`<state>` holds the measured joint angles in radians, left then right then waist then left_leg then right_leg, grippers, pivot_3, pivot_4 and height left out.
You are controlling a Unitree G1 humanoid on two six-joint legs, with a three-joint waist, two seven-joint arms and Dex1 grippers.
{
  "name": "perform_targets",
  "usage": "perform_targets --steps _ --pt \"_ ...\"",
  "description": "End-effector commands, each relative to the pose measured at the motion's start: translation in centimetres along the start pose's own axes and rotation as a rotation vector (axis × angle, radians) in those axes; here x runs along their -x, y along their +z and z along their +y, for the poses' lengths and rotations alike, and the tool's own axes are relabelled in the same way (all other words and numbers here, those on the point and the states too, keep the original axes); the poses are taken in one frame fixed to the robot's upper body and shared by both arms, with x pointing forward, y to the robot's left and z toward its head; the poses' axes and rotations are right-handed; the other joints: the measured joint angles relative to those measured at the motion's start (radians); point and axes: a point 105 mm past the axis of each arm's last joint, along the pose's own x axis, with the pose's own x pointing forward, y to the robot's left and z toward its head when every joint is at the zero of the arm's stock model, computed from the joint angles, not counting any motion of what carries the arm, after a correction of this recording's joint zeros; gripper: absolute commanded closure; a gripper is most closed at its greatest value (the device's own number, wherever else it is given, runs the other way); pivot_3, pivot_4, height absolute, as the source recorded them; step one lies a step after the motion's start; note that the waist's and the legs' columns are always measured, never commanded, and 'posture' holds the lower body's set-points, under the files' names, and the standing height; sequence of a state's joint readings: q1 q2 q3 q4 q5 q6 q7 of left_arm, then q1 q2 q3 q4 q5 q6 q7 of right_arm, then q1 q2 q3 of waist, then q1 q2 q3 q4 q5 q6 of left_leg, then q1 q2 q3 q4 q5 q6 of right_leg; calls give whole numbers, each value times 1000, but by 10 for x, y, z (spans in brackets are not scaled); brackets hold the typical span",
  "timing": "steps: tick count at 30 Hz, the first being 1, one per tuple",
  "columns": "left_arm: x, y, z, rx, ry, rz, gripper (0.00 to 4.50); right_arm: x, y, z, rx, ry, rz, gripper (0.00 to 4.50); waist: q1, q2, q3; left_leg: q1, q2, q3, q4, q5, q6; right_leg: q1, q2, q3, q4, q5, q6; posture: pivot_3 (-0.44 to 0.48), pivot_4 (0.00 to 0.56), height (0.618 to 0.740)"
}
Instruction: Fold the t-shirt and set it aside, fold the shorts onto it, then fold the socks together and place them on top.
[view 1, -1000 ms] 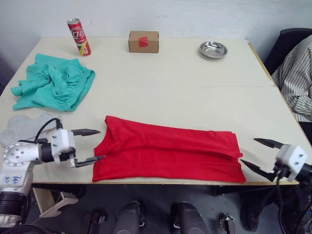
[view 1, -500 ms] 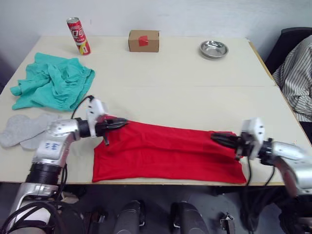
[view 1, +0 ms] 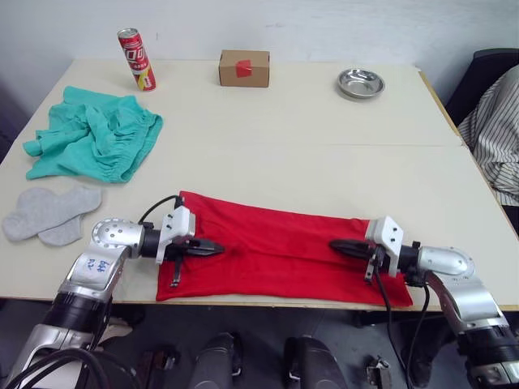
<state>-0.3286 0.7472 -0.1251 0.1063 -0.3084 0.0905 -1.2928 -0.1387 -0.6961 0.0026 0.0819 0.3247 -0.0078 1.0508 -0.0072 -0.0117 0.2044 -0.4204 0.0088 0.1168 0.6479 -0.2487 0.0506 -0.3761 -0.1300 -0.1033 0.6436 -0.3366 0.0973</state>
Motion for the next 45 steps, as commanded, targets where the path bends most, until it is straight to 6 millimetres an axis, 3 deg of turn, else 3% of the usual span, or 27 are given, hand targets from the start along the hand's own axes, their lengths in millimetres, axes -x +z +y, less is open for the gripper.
perform_targets --steps 1,4,7,10,13,16,19,23,26,30,34,38,40,43,45 --pt "24 4 -5 -18 16 3 4484 24 5 -1 -16 -44 -32 4472 2 0 0 0 0 0 0 0 0 0 0 0 0 0 0 0 150 740" --pt "41 11 -2 60 68 -58 4484 36 10 -6 -23 -110 -52 4472 3 0 0 0 0 -1 -1 -1 -1 0 0 0 0 0 -1 0 150 740" --pt "51 38 14 168 159 -249 4484 29 31 -10 -35 -159 -152 4472 3 0 0 0 0 -2 0 -3 -4 0 -1 0 0 0 -1 0 150 740" --pt "47 52 37 193 287 -352 4484 4 53 -1 -38 -137 -239 4472 3 0 0 0 1 -5 0 -3 -5 0 -1 -1 1 0 -1 0 150 740" --pt "23 41 54 219 387 -288 4484 -37 64 9 -24 -172 -263 4472 2 0 0 0 0 -4 0 0 -2 0 0 -2 2 0 -1 0 150 740" --pt "0 27 68 215 509 -225 4484 -81 61 14 -42 -280 -249 4472 1 0 0 0 0 -2 -1 1 -3 -1 1 -1 2 0 -1 0 150 740" --pt "-10 21 75 218 594 -219 4484 -101 48 17 -29 -339 -186 4472 4 0 -1 -2 0 -1 -1 1 -2 -2 2 -1 4 0 -1 0 150 740" --pt "-6 7 84 258 758 -187 4484 -84 18 2 -6 -464 -96 4472 6 -3 -2 -1 -1 -1 0 0 -1 0 0 -1 2 0 0 0 150 740" --pt "12 -6 96 315 952 -162 4484 -45 -7 -29 -40 -632 -38 4472 7 -6 -4 0 -1 -2 0 0 -2 1 0 -1 1 0 0 0 150 740" --pt "22 -13 103 318 1041 -149 4484 5 -33 -57 -77 -764 -16 4472 6 -12 -9 1 -2 -2 -1 -1 -3 2 0 -1 1 0 0 0 150 740" --pt "30 -14 109 333 1098 -196 4484 46 -46 -80 -115 -866 -47 4472 4 -14 -10 5 -1 -1 -2 -1 -3 5 0 -1 0 0 0 0 150 740" --pt "37 12 110 258 1040 -357 4484 54 -22 -93 -94 -861 -136 4472 -1 -14 -10 10 0 -1 -3 -3 -6 9 0 0 -1 0 0 0 150 740" --pt "41 37 100 187 911 -480 4484 45 1 -87 -61 -759 -208 4472 -5 -13 -9 9 1 0 -4 -4 -7 8 1 0 -1 0 -1 0 150 740" --pt "35 52 78 163 705 -534 4484 34 19 -77 -43 -665 -250 4472 -16 -12 -9 9 2 0 -4 -3 -7 6 1 0 0 -1 -2 0 150 740" --pt "19 55 52 120 521 -460 4484 10 35 -52 -15 -530 -267 4472 -22 -11 -9 9 2 1 -5 -3 -7 7 1 0 -1 -1 -2 0 150 740"
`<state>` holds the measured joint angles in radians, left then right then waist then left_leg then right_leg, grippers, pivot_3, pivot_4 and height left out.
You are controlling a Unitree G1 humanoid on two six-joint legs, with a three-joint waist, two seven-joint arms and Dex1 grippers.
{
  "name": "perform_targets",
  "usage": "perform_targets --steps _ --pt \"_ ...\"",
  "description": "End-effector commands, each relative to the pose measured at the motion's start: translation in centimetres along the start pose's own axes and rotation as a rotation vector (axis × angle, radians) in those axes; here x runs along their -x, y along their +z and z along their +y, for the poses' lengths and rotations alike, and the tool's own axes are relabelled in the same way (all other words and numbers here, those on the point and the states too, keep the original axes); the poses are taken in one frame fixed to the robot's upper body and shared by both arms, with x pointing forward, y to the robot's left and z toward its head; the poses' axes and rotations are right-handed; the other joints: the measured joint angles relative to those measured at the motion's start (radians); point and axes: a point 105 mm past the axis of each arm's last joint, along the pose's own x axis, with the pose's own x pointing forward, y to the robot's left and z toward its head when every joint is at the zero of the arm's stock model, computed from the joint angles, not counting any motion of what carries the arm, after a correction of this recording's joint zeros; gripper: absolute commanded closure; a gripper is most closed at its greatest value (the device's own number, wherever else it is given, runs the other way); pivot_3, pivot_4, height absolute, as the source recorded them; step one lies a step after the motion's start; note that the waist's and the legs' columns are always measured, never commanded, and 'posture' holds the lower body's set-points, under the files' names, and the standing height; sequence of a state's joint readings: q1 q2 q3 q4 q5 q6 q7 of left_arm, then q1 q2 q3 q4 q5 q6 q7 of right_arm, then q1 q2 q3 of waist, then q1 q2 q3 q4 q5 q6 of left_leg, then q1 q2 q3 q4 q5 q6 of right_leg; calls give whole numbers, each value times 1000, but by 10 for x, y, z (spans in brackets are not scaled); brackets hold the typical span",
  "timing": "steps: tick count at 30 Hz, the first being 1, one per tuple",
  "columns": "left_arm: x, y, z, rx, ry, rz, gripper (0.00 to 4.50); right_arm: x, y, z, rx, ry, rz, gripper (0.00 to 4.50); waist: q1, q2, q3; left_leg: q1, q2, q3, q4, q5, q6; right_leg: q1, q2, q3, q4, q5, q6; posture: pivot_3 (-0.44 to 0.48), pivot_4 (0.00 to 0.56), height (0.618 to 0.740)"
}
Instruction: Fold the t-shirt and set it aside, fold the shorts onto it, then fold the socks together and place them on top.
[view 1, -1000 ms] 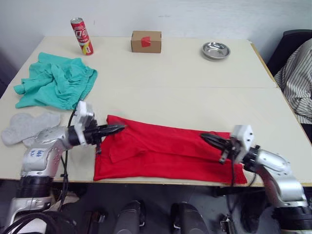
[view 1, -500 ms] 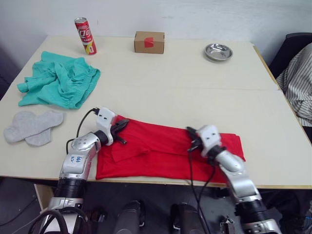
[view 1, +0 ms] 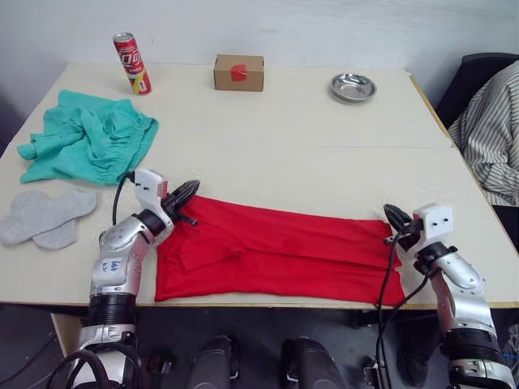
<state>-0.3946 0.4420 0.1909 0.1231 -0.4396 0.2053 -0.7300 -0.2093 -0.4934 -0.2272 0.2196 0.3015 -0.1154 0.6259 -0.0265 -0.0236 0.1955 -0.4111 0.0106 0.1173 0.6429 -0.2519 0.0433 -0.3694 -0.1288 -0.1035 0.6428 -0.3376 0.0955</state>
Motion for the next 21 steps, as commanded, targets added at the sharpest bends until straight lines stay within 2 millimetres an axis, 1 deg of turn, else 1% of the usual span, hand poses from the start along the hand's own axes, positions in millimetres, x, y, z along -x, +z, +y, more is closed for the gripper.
perform_targets --steps 1,2,4,5,6,8,10,12,14,16,18,21 --pt "11 3 -45 -32 -289 60 4484 -5 26 47 38 201 -60 4472 -3 1 0 1 0 0 -1 0 0 0 0 0 -1 0 0 0 150 740" --pt "13 1 -51 -34 -322 79 4484 -5 27 55 46 232 -57 4472 -3 1 0 2 0 1 -3 0 0 0 0 0 -1 0 0 0 150 740" --pt "16 -22 -77 -92 -427 181 4484 -9 17 86 50 283 -30 4472 -1 1 0 4 0 1 -8 0 -3 2 0 0 -4 0 -1 0 150 740" --pt "18 -33 -84 -118 -440 223 4484 -10 13 100 45 298 -21 4472 -1 1 0 5 0 1 -8 0 -3 2 0 0 -5 0 -1 0 150 740" --pt "20 -40 -87 -127 -437 251 4484 -10 9 108 39 299 -13 4472 -1 2 -1 5 0 1 -9 0 -3 2 0 0 -5 0 -1 0 150 740" --pt "25 -50 -85 -134 -404 284 4484 -8 3 109 16 271 -2 4472 2 2 0 4 0 1 -10 0 -4 1 0 0 -5 0 -1 0 150 740" --pt "32 -56 -86 -135 -404 310 4484 -2 -6 104 24 248 28 4472 4 2 0 3 -1 1 -11 1 -4 -1 -1 1 -5 0 -1 0 150 740" --pt "43 -64 -83 -143 -390 363 4484 7 -15 94 31 219 66 4472 3 2 0 3 -1 1 -11 0 -3 -1 -1 1 -6 0 -1 0 150 740" --pt "51 -69 -81 -150 -383 396 4484 12 -19 87 35 200 82 4472 2 3 0 4 -1 1 -12 0 -3 0 -2 1 -7 0 -1 0 150 740" --pt "68 -77 -67 -133 -319 448 4484 22 -26 63 25 123 109 4472 1 4 -1 5 -1 1 -14 0 -3 0 -1 1 -7 -1 -1 0 150 740" --pt "79 -79 -57 -127 -283 466 4484 30 -28 44 16 60 121 4472 -1 7 -3 6 -1 1 -14 0 -3 0 -1 1 -7 -1 -2 0 150 740" --pt "86 -66 -50 -97 -275 389 4484 35 -27 20 0 -17 114 4472 -1 8 -4 6 0 1 -15 -2 -1 1 -1 1 -7 -1 -2 0 150 740"
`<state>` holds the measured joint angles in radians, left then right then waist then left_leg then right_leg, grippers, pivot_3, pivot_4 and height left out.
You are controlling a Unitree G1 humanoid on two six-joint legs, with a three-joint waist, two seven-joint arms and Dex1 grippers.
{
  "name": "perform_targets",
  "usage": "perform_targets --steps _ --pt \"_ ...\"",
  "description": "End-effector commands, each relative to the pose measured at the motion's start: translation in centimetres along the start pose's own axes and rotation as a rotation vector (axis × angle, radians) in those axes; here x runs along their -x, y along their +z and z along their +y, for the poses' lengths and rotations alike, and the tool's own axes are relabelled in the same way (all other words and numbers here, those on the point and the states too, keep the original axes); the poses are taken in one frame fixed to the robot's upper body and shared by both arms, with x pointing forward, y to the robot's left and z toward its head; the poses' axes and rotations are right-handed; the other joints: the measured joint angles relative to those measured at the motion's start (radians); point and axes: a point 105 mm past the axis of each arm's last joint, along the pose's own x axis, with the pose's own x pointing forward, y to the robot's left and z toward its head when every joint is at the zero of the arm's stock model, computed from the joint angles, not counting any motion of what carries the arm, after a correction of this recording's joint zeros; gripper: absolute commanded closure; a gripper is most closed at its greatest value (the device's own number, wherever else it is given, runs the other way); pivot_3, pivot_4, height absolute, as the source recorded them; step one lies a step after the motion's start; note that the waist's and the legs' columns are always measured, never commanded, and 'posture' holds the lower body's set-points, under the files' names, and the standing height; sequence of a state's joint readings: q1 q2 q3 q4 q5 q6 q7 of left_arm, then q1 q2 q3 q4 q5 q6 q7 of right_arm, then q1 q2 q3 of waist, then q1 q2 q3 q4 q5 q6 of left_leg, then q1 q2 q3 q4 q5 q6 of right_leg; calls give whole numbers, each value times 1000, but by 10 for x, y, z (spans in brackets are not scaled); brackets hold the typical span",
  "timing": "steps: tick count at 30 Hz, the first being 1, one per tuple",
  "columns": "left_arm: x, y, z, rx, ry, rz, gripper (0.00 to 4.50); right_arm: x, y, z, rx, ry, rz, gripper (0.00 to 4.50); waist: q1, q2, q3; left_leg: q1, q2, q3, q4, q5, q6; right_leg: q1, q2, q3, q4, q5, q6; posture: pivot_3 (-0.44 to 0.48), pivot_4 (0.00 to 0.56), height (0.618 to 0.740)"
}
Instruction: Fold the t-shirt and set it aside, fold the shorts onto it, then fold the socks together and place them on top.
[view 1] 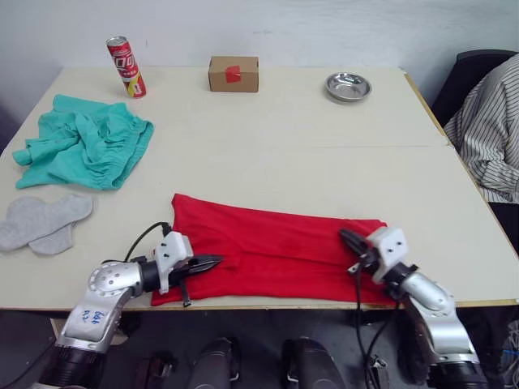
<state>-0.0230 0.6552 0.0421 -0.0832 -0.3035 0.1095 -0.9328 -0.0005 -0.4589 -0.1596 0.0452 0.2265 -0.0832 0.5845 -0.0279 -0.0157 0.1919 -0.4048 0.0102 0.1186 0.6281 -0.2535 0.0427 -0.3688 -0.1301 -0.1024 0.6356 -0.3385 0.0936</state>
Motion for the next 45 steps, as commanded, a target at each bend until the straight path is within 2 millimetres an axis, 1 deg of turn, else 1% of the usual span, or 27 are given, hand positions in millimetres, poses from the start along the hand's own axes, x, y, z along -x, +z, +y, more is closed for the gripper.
perform_targets --steps 1,3,6,8,10,13,14,16,18,19,20,23,25,26,27,28,29,31,33,34,36,39,40,42,45 --pt "20 -5 9 71 41 -44 4484 9 0 -29 -26 -96 -11 4472 0 0 0 0 0 0 0 0 0 0 0 0 0 0 0 0 150 740" --pt "32 -10 18 88 70 -34 4484 11 1 -39 -24 -118 -11 4472 0 1 0 0 1 0 0 0 0 0 0 0 0 0 -1 0 150 740" --pt "46 -23 28 110 109 17 4484 13 5 -49 -17 -121 -17 4472 0 1 0 0 1 0 0 0 0 -1 0 0 0 0 -1 0 150 740" --pt "52 -29 32 119 124 34 4484 14 12 -58 -39 -111 -34 4472 0 3 1 0 0 0 -1 0 0 -1 0 0 0 0 -1 0 150 740" --pt "55 -31 33 118 121 38 4484 14 17 -63 -56 -89 -43 4472 0 6 2 0 0 0 -1 0 0 -1 0 0 0 0 -1 0 150 740" --pt "72 -28 27 162 50 46 4484 16 41 -78 -112 21 -53 4472 -4 8 3 0 1 0 -1 0 1 -1 0 0 0 0 -1 0 150 740" --pt "77 -25 24 165 24 48 4500 16 47 -82 -108 56 -42 4316 -5 9 3 0 1 0 0 0 1 -1 0 0 1 0 -1 0 150 740" --pt "84 -14 17 190 -37 38 4500 16 52 -85 -116 143 10 3919 -7 10 4 -1 1 1 -1 0 1 -3 0 0 1 -1 -2 0 150 740" --pt "85 7 17 197 -64 -27 4500 14 54 -84 -96 252 99 3202 -4 10 5 -2 1 1 -2 0 1 -4 0 0 0 -1 -3 0 150 740" --pt "83 18 18 194 -70 -65 4500 12 54 -85 -85 293 145 2791 -2 10 5 -2 1 1 -1 0 1 -4 0 0 0 -1 -3 0 150 740" --pt "80 29 18 190 -78 -102 4500 10 54 -85 -77 333 195 2472 1 10 5 -2 1 1 -1 0 1 -4 0 0 0 -1 -3 0 150 740" --pt "69 58 15 216 -105 -178 3919 2 50 -87 -45 430 316 1436 0 10 5 -3 1 0 0 0 2 -3 -1 -1 0 -1 -3 0 150 740" --pt "60 71 7 201 -146 -201 3256 -4 46 -86 -29 496 401 686 -2 11 6 -3 1 0 1 0 2 -3 -1 -1 0 -1 -3 0 150 740" --pt "55 76 3 177 -159 -214 2947 -4 44 -84 -48 535 446 311 -2 12 6 -3 1 1 0 0 0 -3 -1 -1 0 -1 -3 0 150 740" --pt "50 82 -1 159 -178 -234 2630 -5 43 -81 -43 576 476 17 -3 13 7 -3 1 1 0 2 -1 -4 -1 -1 0 -1 -3 0 150 740" --pt "45 87 -7 130 -199 -246 2295 -8 39 -82 -17 588 513 0 -4 13 7 -4 1 1 0 2 -2 -4 0 -1 0 -1 -3 0 150 740" --pt "41 91 -12 106 -218 -254 1970 -12 37 -83 11 595 534 0 -5 13 7 -4 1 2 0 4 2 -4 0 -1 -1 -1 -3 0 150 740" --pt "36 96 -21 75 -250 -267 1294 -17 36 -82 29 613 550 0 -5 13 7 -5 1 3 0 5 2 -5 1 -2 -2 -1 -3 0 150 740" --pt "34 100 -25 77 -273 -286 660 -22 38 -76 -32 658 554 0 -7 13 8 -5 1 5 1 5 2 -5 2 -1 -2 -1 -3 0 150 740" --pt "32 100 -26 78 -281 -291 304 -23 37 -72 -36 693 563 183 -6 13 8 -5 1 5 1 5 2 -4 2 -1 -2 -1 -3 0 150 740" --pt "29 100 -30 80 -288 -297 292 -20 32 -65 -17 764 622 586 -5 13 8 -4 1 4 3 5 2 -4 2 -1 0 -1 -3 0 150 740" --pt "25 98 -32 84 -288 -297 292 -26 38 -59 -7 812 611 1638 -3 12 8 -3 1 4 3 5 1 -3 1 -1 1 0 -2 0 150 740" --pt "25 98 -33 85 -288 -298 292 -27 39 -58 -6 819 606 1939 -3 12 8 -3 1 4 3 3 -2 -3 1 -1 1 0 -2 0 150 740" --pt "25 95 -31 89 -268 -297 292 -27 43 -56 26 844 603 2670 -3 12 8 -3 1 3 3 3 -3 -3 1 -1 1 0 -2 0 150 740" --pt "25 94 -30 96 -241 -302 292 -29 49 -57 49 848 592 3751 -3 12 8 -4 1 3 3 3 -2 -3 1 -1 0 0 -2 0 150 740"
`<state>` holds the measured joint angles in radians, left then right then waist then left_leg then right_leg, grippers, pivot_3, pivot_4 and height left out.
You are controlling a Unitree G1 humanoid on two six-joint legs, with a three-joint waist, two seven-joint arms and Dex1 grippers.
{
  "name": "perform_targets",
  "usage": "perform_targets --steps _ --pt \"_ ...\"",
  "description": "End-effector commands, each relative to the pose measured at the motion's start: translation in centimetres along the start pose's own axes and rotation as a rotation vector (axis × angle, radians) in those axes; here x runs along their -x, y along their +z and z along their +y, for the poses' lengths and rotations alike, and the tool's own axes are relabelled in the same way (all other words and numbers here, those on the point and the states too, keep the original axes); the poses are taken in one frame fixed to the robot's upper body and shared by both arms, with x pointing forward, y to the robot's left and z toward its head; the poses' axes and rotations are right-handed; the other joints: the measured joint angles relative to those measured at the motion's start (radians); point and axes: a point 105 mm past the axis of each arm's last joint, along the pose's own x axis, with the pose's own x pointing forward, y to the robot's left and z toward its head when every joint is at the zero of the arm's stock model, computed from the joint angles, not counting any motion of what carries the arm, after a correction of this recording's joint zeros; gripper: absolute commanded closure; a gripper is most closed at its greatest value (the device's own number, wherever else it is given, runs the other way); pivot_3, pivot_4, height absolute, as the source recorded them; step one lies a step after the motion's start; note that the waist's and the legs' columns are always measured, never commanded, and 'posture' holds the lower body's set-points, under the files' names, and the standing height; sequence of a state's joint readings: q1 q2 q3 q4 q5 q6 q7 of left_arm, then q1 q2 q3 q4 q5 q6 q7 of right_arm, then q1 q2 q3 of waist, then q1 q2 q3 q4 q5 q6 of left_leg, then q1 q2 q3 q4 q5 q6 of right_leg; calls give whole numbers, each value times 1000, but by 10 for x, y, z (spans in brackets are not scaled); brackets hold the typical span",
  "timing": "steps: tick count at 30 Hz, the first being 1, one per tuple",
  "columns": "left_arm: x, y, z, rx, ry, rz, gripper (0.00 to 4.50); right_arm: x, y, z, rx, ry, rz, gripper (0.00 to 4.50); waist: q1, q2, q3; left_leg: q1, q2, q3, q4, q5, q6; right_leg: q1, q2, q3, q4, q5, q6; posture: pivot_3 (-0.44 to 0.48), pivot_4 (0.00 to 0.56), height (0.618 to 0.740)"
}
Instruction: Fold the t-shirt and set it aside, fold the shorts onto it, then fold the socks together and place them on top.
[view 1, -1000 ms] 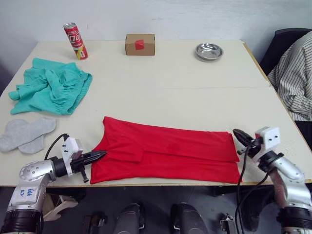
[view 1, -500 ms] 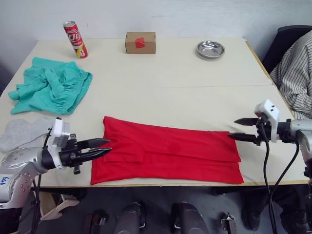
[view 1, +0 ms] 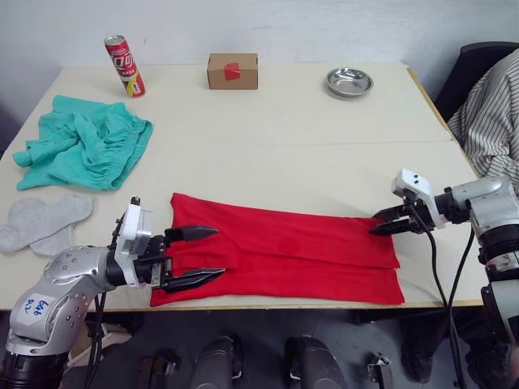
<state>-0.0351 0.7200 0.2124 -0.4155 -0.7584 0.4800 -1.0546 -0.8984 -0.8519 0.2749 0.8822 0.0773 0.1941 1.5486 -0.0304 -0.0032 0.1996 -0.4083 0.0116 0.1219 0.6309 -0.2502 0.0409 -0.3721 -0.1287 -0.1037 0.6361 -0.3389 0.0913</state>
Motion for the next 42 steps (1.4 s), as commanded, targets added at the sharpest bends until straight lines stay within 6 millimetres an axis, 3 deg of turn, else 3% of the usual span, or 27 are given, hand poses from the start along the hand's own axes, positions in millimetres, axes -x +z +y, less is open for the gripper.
perform_targets --steps 1,2,3,7,10,14,17,19,21,23,29,34,38,42 --pt "0 3 -1 -35 25 -10 292 10 11 3 50 40 -7 4078 0 0 0 0 0 0 0 1 2 0 0 0 0 0 0 0 150 740" --pt "1 4 1 -38 38 -16 292 12 14 -1 64 10 -4 4443 0 0 0 0 0 0 0 1 3 0 0 0 0 0 0 0 150 740" --pt "1 4 4 -44 56 -22 292 14 16 -8 85 -42 3 4481 -1 0 0 0 0 0 0 1 3 0 0 0 0 0 0 0 150 740" --pt "1 7 26 -96 197 -72 292 17 34 -44 173 -330 4 4481 -3 0 0 0 0 1 1 -1 -2 -1 0 1 1 0 0 0 150 740" --pt "3 8 43 -114 332 -144 292 14 51 -59 242 -473 -31 4481 -2 0 1 0 0 0 1 0 -3 -1 0 0 1 0 0 0 150 740" --pt "-2 3 47 -111 377 -184 292 10 74 -77 270 -668 -118 4481 -2 -1 1 -2 0 1 0 3 2 -2 1 0 1 0 0 0 150 740" --pt "-5 3 57 -141 411 -178 292 -4 74 -77 262 -687 -154 4481 -1 -1 1 -3 0 1 1 4 2 -3 1 0 1 0 0 0 150 740" --pt "-4 1 62 -141 413 -153 292 -1 72 -77 210 -673 -193 4481 2 -1 1 -3 0 1 1 5 3 -2 1 0 2 0 0 0 150 740" --pt "-3 0 64 -139 363 -115 292 7 69 -77 154 -658 -223 4035 2 -1 1 -3 -1 1 1 6 3 -2 0 0 3 0 1 0 150 740" --pt "2 2 75 -140 346 -89 0 16 66 -74 119 -624 -247 3475 3 -1 1 -3 -1 1 1 6 4 -2 0 0 3 0 1 0 150 740" --pt "7 3 118 -191 271 68 0 53 39 -55 -204 -473 -328 1576 4 -1 1 -3 -1 0 1 6 4 -2 0 -2 3 0 1 0 150 740" --pt "2 -9 149 -195 228 195 0 66 14 -5 -519 -412 -383 6 13 -1 1 -7 -1 -2 2 6 4 -3 1 -4 5 0 1 0 150 740" --pt "-6 -23 161 -158 196 294 0 51 -6 35 -618 -405 -329 6 9 -1 1 -13 -1 -3 5 6 5 -7 1 -7 6 1 1 0 150 740" --pt "-18 -30 171 -139 203 355 0 33 -18 45 -657 -461 -308 6 5 -5 2 -13 -1 -3 6 4 8 -7 0 -8 2 2 3 0 150 740"
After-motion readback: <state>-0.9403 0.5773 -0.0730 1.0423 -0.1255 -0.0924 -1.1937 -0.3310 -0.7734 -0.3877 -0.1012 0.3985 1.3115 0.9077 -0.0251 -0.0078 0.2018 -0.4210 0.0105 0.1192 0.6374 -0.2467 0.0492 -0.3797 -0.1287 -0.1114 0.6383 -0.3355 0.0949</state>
